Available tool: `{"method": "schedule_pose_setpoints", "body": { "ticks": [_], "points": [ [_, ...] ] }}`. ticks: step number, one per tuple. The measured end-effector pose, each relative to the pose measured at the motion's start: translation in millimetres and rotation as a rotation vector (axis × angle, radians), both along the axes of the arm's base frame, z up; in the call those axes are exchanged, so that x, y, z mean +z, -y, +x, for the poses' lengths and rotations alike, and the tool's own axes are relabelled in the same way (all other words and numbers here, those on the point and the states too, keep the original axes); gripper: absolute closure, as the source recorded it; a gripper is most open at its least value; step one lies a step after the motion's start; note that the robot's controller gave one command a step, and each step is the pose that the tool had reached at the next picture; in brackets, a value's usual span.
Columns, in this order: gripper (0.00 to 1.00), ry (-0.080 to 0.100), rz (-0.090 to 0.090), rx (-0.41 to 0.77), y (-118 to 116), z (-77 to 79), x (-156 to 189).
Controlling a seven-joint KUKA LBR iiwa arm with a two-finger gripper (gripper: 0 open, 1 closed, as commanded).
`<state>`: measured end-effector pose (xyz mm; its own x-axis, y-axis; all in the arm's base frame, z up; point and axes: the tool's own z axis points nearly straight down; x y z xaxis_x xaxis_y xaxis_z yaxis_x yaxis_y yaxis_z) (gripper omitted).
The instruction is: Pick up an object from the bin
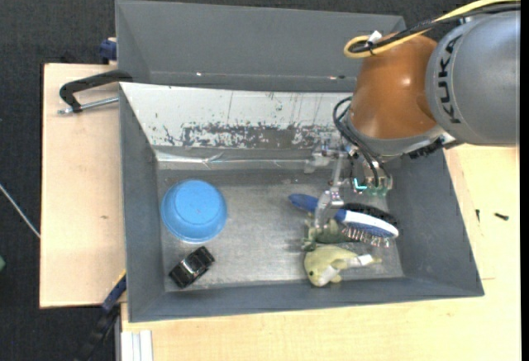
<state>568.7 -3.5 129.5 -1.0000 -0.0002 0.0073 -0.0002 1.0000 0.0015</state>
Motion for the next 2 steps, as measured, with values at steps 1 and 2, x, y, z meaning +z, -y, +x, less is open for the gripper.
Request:
{"method": "schedule_pose_setpoints", "body": {
  "ticks": [1,2],
  "points": [
    [0.0,0.018,0.01,0.237,25.4,26.5,-38.1],
    [1.0,-0.007,0.006,0.241,28.9,21.7,-39.2]
  ]
}}
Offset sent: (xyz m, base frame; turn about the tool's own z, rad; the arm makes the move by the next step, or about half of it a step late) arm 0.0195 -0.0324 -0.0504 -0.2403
